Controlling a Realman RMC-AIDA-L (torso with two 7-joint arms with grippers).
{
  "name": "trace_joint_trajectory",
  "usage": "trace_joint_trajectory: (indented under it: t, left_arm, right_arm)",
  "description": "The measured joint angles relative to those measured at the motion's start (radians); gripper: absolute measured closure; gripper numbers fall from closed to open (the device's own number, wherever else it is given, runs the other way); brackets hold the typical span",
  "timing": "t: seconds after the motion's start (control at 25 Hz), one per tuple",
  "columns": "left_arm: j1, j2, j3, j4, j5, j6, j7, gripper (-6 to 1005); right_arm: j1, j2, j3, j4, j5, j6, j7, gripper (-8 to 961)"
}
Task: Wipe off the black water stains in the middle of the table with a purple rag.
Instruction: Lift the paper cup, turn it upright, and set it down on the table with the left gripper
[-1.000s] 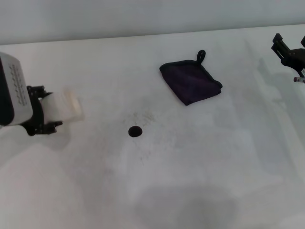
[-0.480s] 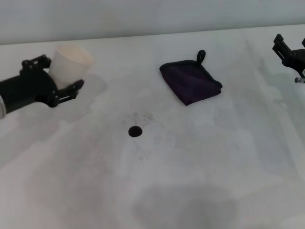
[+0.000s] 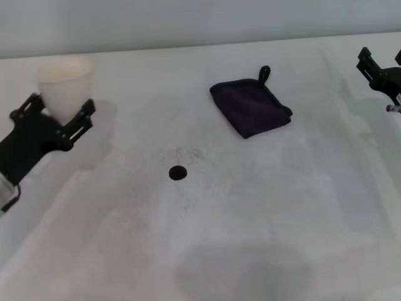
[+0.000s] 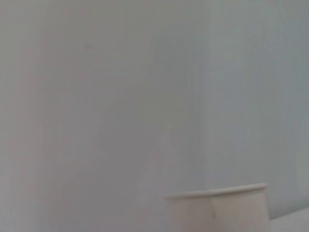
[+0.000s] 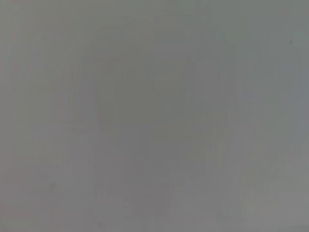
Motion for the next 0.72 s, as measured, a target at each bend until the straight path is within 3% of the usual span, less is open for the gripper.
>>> trace_joint_trajectory:
  t: [0.28, 0.72]
  left_arm:
    - [-0.022, -0.011, -0.001, -0.174, -0.082, -0.002, 0.006, 259]
    - [-0.020, -0.007, -0.006, -0.180, -0.106, 0.110, 0.076, 259]
  right_arm:
    - [0.015, 0.000, -0.006, 0.015, -0.002, 0.004, 0.016, 81]
    - [0.017, 0.000, -0.012, 0.016, -0.004, 0.004, 0.038, 81]
